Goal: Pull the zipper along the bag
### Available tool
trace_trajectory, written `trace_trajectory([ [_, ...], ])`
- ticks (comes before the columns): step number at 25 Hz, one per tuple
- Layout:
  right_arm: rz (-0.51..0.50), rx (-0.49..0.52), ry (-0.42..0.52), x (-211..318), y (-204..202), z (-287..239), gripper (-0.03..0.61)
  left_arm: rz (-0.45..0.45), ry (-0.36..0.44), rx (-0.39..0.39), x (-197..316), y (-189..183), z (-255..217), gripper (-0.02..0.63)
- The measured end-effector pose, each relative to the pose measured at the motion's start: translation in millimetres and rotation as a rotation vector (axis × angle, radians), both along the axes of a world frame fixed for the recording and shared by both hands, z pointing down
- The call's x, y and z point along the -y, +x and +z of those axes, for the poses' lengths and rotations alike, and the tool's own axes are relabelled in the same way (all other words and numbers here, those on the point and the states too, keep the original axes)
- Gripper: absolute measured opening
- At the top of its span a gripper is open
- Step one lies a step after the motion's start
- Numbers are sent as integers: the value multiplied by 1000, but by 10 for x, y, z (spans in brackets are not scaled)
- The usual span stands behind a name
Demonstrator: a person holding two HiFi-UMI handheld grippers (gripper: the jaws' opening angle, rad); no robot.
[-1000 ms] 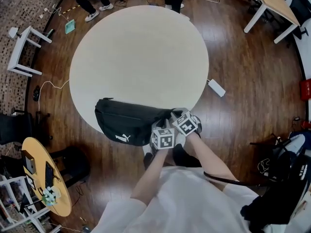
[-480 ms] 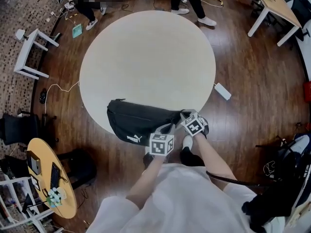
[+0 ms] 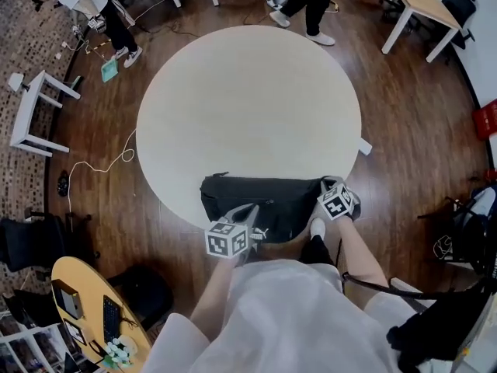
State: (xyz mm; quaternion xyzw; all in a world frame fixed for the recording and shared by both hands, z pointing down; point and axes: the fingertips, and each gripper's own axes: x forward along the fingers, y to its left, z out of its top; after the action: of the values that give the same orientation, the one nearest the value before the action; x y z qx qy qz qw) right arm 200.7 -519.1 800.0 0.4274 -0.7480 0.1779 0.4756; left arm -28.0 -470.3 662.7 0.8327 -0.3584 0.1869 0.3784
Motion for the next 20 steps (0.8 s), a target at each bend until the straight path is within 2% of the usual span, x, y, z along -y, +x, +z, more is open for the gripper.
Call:
trace_trajectory([
  [3,69,-63,7,-5,66,30,-9,-59,17,25,240,-788,71,17],
  [5,111,-77,-2,34,75,25,-9,-121,58,65,477,-1397,120,17],
  [7,118,-104,-16,50,58,28,-9,-156,144,154,697,-2001,204,17],
  [9,117,-139,-29,53,45,24,-9,-121,190,267,842,-2421,462,17],
  [11,135,-160,-35,65,55,22,-9,-68,140,313,928,-2575,845,17],
  [14,158,-184,-47,115,85,45,-9,-38,57,319,1049,-2530,1210,17],
  [17,187,-187,-94,111,145,79,-9,-41,69,332,1094,-2442,1223,16],
  [20,278,-93,-90,90,180,50,-9,2,101,327,1001,-2348,1153,18],
])
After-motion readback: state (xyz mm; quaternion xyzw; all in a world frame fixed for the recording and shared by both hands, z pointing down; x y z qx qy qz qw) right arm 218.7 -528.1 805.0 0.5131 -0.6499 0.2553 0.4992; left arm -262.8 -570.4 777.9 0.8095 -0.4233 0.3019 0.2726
